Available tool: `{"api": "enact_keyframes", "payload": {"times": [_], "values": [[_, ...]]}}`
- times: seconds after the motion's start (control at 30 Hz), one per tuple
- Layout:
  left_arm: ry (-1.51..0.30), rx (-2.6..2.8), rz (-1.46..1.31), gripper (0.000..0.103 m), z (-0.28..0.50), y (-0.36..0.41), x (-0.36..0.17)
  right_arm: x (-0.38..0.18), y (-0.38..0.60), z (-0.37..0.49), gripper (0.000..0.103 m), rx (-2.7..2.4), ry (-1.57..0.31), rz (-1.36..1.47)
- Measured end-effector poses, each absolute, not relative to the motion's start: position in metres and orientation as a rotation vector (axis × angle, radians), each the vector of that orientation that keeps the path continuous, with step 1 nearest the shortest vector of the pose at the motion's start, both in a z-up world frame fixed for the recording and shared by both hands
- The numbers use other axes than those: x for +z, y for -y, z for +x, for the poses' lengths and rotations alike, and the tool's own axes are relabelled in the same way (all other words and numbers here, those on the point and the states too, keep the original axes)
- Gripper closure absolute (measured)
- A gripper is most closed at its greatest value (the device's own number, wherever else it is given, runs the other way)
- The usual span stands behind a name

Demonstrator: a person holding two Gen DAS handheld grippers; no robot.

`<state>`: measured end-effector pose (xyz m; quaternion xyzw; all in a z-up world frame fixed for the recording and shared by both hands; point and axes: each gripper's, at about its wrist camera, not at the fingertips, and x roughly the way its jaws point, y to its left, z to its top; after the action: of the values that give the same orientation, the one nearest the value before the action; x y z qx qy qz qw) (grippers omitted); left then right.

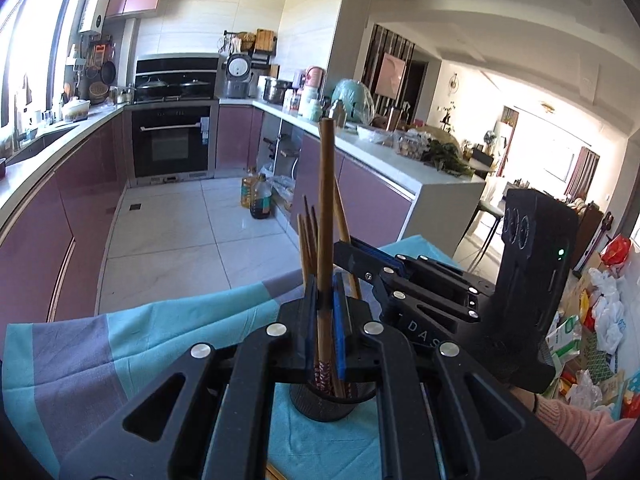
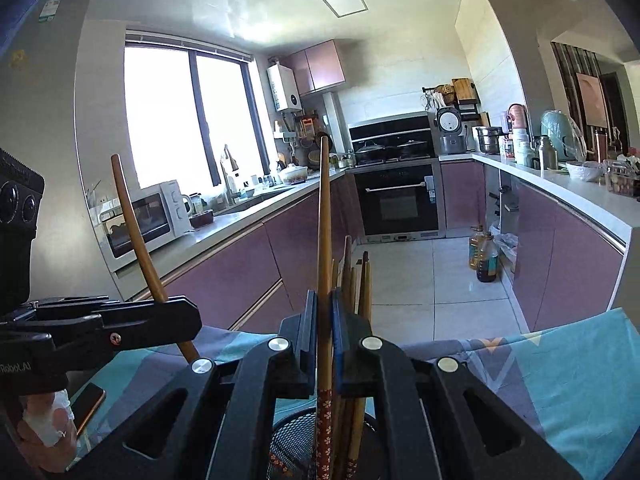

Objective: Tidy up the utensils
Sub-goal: 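Lower both chopsticks into the black mesh cup and open both tools, then move both open tools back over the last two chopsticks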

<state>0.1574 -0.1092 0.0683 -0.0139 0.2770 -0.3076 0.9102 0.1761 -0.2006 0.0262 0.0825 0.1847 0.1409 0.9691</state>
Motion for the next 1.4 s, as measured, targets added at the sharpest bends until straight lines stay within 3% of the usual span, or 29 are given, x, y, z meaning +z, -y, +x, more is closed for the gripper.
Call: {"api": "enact_keyframes", "payload": {"times": [0.8, 0.93, 1.0, 1.13, 1.4], "values": [[-0.778, -0.654, 0.042, 0.094, 0.213, 0.132, 0.014, -0.014, 0.208, 0.178, 0.094, 0.307, -0.654, 0.178], [-0.784, -0.652, 0.023, 0.087, 0.217, 0.126, 0.010, -0.014, 0.210, 0.175, 0.094, 0.309, -0.650, 0.187], [-0.782, -0.650, 0.011, 0.082, 0.217, 0.123, 0.007, -0.014, 0.210, 0.172, 0.091, 0.311, -0.645, 0.192], [-0.770, -0.638, 0.000, 0.082, 0.213, 0.114, 0.004, -0.013, 0.213, 0.166, 0.083, 0.314, -0.636, 0.196], [-0.698, -0.597, -0.034, 0.080, 0.181, 0.083, 0.009, 0.001, 0.214, 0.144, 0.075, 0.350, -0.589, 0.196]]}}
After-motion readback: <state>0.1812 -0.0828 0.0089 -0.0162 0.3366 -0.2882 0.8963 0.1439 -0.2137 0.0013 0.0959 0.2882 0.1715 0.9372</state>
